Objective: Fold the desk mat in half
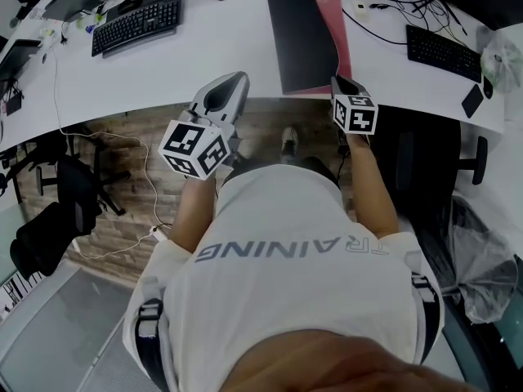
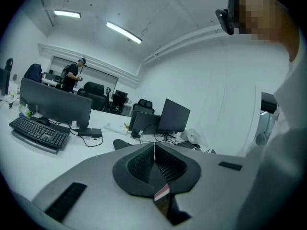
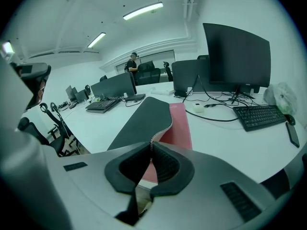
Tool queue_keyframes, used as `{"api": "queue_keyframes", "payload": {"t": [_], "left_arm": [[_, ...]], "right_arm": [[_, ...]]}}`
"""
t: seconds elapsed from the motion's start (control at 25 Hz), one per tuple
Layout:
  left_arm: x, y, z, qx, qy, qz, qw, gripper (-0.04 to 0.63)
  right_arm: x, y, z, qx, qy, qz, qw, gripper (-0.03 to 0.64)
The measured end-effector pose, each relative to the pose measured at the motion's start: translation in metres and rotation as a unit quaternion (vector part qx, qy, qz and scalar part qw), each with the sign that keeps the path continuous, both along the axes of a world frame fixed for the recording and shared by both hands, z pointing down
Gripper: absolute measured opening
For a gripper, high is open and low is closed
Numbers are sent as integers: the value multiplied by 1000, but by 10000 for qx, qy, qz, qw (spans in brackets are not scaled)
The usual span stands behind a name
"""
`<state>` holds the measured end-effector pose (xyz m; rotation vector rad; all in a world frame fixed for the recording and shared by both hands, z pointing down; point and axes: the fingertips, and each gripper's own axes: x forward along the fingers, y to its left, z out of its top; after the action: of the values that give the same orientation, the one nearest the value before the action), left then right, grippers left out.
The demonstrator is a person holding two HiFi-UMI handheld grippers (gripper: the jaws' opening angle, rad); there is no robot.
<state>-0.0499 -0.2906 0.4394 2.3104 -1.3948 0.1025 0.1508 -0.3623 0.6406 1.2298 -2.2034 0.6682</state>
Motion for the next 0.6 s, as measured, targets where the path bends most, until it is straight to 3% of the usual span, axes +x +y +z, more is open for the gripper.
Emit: {"api": "queue_keyframes", "payload": {"t": [0.6], "left_arm": [[14, -1, 7, -116, -66, 102, 9999, 32]], "right_arm": [[61, -1, 55, -446, 310, 633, 9965, 34]]}}
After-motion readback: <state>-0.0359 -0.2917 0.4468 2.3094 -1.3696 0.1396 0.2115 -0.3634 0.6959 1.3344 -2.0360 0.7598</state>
